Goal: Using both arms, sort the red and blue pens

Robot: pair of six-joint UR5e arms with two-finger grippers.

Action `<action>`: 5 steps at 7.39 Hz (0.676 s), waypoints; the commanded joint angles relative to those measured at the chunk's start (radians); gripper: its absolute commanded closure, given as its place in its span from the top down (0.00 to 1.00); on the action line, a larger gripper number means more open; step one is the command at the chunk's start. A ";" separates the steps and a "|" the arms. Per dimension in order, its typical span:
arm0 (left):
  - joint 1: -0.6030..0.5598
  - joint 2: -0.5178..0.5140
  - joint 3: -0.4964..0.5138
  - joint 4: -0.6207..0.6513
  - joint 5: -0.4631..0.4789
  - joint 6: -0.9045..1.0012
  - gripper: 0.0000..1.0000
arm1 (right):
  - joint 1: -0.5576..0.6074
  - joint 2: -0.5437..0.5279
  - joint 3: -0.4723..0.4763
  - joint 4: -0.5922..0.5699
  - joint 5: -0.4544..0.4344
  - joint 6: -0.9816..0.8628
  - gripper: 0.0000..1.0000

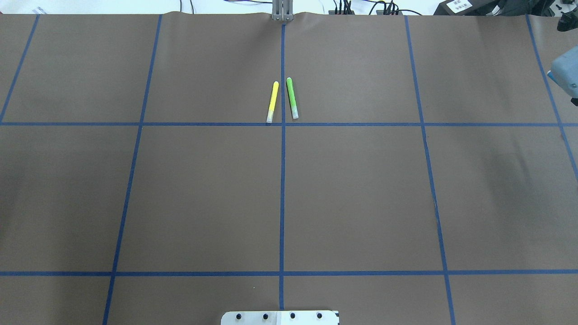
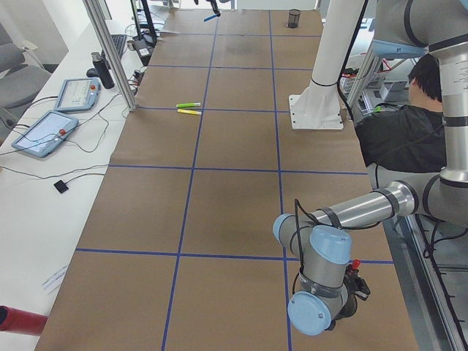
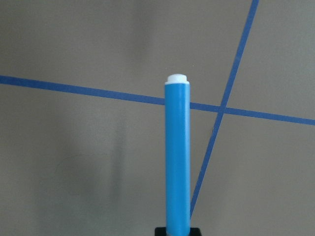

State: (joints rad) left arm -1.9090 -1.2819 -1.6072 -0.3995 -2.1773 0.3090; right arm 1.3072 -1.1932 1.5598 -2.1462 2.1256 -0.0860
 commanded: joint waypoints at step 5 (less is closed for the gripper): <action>0.002 -0.014 0.154 -0.025 -0.009 0.035 0.00 | 0.030 -0.077 0.060 0.000 0.022 -0.011 0.00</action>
State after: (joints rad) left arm -1.9068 -1.2944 -1.4677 -0.4131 -2.1845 0.3409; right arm 1.3361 -1.2460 1.5946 -2.1460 2.1474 -0.0960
